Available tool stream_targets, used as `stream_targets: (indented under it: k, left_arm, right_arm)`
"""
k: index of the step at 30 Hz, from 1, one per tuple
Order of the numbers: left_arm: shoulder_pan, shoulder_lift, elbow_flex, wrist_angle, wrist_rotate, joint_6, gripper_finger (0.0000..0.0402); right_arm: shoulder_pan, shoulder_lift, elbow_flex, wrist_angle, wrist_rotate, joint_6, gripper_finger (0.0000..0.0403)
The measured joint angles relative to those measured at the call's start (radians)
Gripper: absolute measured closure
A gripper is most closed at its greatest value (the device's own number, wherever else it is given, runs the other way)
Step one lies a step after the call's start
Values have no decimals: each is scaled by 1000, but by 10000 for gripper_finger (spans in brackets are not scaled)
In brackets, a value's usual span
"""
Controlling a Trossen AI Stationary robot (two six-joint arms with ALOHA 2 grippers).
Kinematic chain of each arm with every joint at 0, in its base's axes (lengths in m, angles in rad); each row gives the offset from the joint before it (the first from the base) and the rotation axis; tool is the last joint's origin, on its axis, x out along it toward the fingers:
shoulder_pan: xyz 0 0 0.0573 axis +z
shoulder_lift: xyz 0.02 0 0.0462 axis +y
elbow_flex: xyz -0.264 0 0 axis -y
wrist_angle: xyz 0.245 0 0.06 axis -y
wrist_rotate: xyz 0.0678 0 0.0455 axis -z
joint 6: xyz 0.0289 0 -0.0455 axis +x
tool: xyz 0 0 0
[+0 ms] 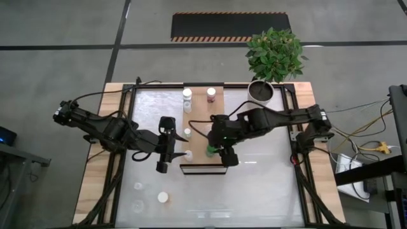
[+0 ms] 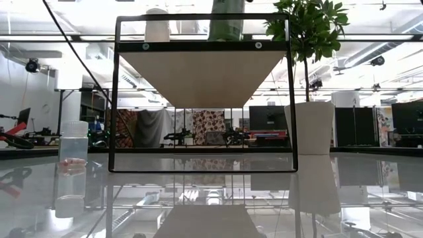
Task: Pick and place medicine bottles onto shelf by color
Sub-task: Put the green pill bottle on the shelf
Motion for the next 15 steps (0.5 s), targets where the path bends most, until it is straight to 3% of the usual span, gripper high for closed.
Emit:
stream_targets:
  k: [10,15]
  left_arm:
    - [0,0,0,-8,1,-1,214]
    - [0,0,-1,-8,1,0,214]
  right_arm:
    - [0,45,42,-32,4,-68,200]
    - [0,44,40,-75,1,-242,200]
